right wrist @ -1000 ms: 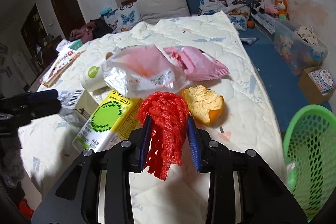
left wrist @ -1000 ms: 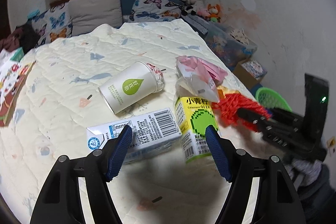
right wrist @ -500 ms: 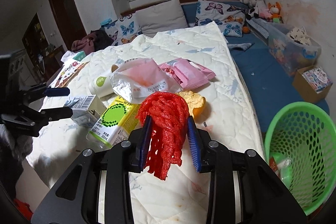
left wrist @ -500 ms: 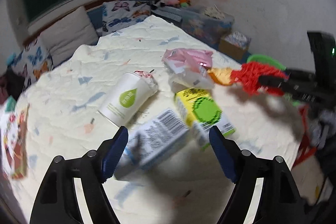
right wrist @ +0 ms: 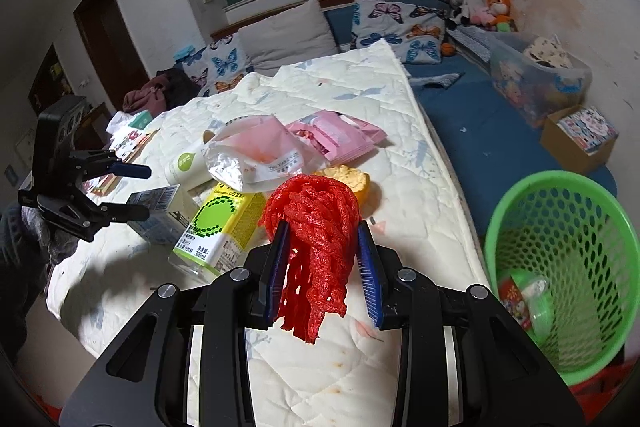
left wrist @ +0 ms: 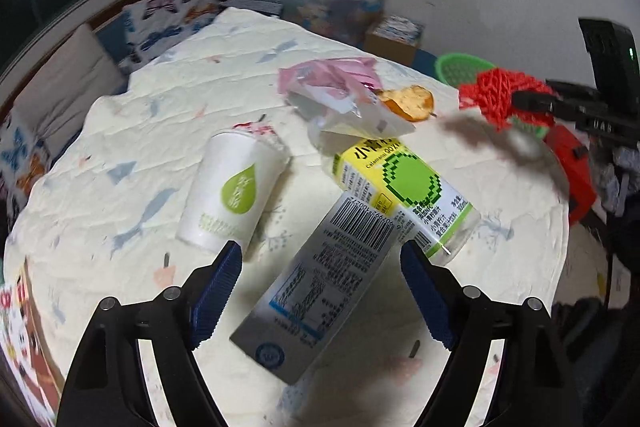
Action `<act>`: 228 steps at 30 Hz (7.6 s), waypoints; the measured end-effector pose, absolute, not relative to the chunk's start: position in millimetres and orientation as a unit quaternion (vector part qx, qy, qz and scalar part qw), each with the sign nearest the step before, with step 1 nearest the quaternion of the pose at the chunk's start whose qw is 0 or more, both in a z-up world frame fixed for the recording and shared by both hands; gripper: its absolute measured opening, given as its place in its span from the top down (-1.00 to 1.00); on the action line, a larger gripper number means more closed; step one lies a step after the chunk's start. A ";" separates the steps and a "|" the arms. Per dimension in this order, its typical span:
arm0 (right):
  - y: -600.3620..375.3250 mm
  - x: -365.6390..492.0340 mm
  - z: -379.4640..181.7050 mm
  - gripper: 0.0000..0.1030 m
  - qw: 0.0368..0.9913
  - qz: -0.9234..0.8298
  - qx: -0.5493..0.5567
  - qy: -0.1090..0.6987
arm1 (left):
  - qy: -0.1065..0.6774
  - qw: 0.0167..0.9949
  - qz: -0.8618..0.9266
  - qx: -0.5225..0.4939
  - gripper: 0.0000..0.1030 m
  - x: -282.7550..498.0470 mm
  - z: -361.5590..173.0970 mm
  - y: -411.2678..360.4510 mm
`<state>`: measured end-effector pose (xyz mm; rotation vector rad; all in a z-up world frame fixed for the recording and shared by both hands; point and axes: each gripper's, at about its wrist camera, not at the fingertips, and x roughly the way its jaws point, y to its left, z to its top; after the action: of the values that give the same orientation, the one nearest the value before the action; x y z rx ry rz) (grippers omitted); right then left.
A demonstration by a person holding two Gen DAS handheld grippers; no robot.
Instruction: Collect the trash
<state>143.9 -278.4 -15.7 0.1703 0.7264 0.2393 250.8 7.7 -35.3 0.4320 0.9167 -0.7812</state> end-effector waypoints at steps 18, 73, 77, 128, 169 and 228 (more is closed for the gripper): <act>-317.2 119.9 -21.4 0.34 0.924 0.051 0.127 0.356 | 0.435 0.766 -0.396 0.257 -0.22 247.6 -66.7 -8.5; -506.9 105.2 -78.7 0.10 0.908 -0.109 0.139 0.380 | 0.416 0.804 -0.410 0.111 0.14 213.9 30.9 -173.6; -511.8 107.5 -77.2 -0.09 0.910 -0.119 0.135 0.373 | 0.414 0.795 -0.431 0.106 0.14 214.2 32.2 -208.8; -525.0 13.3 -61.8 -0.37 0.916 -0.143 0.191 0.321 | 0.471 0.773 -0.421 0.056 -0.18 224.4 -50.5 -389.8; -349.7 103.3 -19.9 -0.55 0.941 0.041 0.100 0.322 | 0.436 0.886 -0.155 -0.015 -0.45 228.1 -47.4 -69.4; -271.3 140.5 -23.5 -0.55 0.927 0.128 0.068 0.346 | 0.465 0.874 -0.142 -0.012 -0.04 178.8 -44.9 2.7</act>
<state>140.5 -271.3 -23.5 0.1399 0.7085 0.2627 178.8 2.7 -44.9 -0.0249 0.9702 -0.2974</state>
